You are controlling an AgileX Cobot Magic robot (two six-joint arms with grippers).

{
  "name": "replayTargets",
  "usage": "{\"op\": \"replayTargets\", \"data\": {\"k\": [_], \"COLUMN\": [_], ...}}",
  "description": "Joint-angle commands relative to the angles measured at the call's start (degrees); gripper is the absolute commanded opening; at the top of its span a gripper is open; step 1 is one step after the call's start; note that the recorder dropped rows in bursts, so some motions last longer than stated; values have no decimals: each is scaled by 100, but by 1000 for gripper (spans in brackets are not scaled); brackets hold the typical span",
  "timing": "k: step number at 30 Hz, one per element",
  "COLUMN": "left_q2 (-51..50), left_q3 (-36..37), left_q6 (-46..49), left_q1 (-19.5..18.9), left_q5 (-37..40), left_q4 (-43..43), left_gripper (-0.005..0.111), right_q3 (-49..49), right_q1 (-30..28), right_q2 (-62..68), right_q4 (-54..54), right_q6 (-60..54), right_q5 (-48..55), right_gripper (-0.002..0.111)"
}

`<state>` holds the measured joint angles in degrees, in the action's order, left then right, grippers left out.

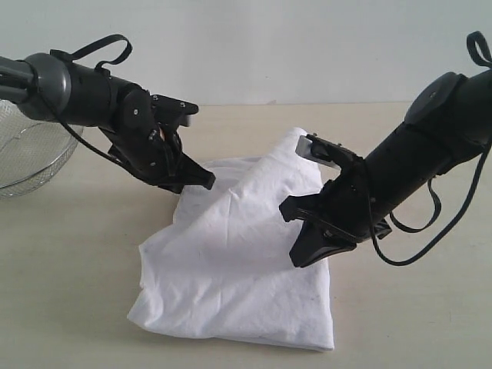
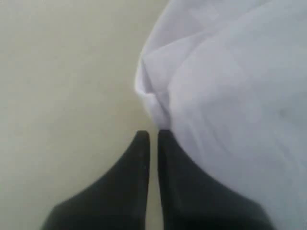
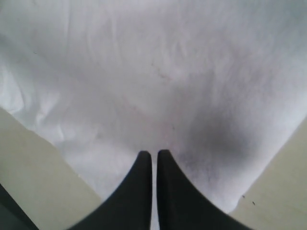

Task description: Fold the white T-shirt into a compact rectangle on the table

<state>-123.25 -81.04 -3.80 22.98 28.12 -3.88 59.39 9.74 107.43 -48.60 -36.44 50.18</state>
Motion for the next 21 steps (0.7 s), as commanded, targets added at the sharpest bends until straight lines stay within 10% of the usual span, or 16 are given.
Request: {"op": "replayTargets", "data": {"k": [1, 14, 21], "left_q2": [-7, 481, 481], "left_q3": [-30, -30, -30], "left_q6": [33, 468, 1600], "left_q1": [-129, -226, -391], "left_q5": [32, 394, 483], "left_q4": [-19, 885, 2402], "left_gripper": [4, 5, 45], "right_q3": [-6, -6, -6], "right_q1": [12, 12, 12], "right_q2": [4, 4, 4], "right_q4": [-14, -14, -14], "right_q6": [2, -3, -3], "right_q5": [-35, -145, -119], "right_gripper": [0, 0, 0]}}
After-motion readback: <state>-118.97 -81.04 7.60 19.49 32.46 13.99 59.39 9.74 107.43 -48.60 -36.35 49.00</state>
